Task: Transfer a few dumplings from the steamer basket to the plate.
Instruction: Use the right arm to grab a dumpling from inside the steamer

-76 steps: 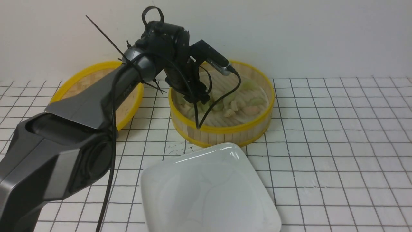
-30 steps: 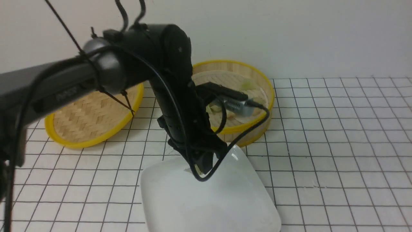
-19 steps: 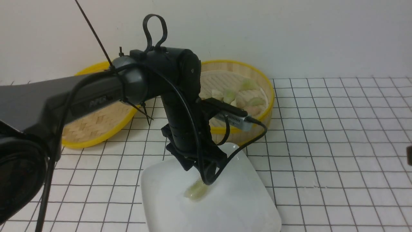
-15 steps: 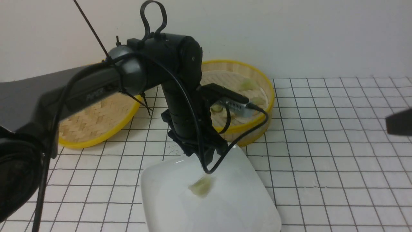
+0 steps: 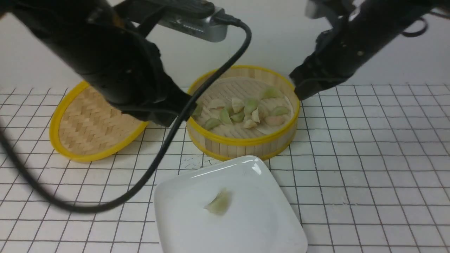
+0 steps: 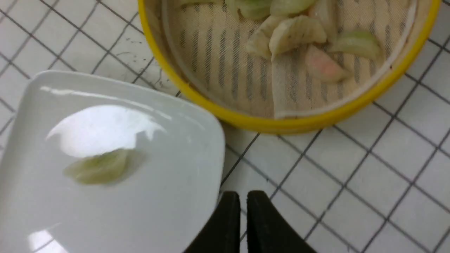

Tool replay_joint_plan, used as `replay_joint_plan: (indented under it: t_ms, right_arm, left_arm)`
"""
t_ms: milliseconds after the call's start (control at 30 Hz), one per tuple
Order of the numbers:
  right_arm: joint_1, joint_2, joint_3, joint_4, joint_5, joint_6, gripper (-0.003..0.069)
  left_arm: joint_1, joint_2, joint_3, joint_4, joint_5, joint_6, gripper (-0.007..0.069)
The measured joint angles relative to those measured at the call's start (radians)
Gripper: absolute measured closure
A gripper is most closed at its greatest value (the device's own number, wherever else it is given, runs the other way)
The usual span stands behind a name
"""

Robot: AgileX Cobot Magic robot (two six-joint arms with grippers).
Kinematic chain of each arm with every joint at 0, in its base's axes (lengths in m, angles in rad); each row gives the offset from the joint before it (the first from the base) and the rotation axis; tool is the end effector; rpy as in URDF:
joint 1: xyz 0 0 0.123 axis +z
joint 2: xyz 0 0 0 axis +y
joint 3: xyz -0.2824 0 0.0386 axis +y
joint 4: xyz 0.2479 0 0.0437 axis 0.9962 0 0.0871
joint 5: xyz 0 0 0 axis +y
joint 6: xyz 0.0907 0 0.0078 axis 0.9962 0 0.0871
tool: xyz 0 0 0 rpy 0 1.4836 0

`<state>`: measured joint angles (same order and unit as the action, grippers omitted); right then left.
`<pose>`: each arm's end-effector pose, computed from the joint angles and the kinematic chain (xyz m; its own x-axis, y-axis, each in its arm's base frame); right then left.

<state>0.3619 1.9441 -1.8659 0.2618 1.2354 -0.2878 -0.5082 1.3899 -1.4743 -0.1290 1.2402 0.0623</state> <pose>0.3850 0.1695 0.3133 -0.7754 -0.4994 -0.3864 -0.5885 0.7934 0.1555 0.2341 -0.1431 0.3930 -0.7537 0.4428 -0.4857 0.5497 0.8297 -0.0967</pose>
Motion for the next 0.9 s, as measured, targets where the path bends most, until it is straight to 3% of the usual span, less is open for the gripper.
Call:
replay_joint_plan:
  t_ms: [167, 300, 533, 733, 900]
  right_arm:
    - [0.019, 0.236, -0.227, -0.018, 0.008, 0.029, 0.0526]
    - [0.020, 0.434, -0.451, -0.043, 0.009, 0.108, 0.0396]
    - [0.026, 0.533, -0.539, -0.054, 0.010, 0.183, 0.0225]
    - [0.032, 0.582, -0.541, -0.066, 0.010, 0.204, 0.0225]
    - [0.032, 0.589, -0.549, -0.082, 0.010, 0.254, 0.0370]
  left_arm:
    - [0.000, -0.168, 0.113, -0.010, 0.011, -0.003, 0.0631]
    - [0.000, -0.310, 0.182, 0.006, 0.016, -0.034, 0.0631]
    - [0.000, -0.423, 0.196, 0.082, 0.019, -0.103, 0.0631]
    - [0.000, -0.442, 0.196, 0.137, 0.020, -0.117, 0.0631]
    - [0.000, -0.442, 0.197, 0.151, 0.020, -0.120, 0.0631]
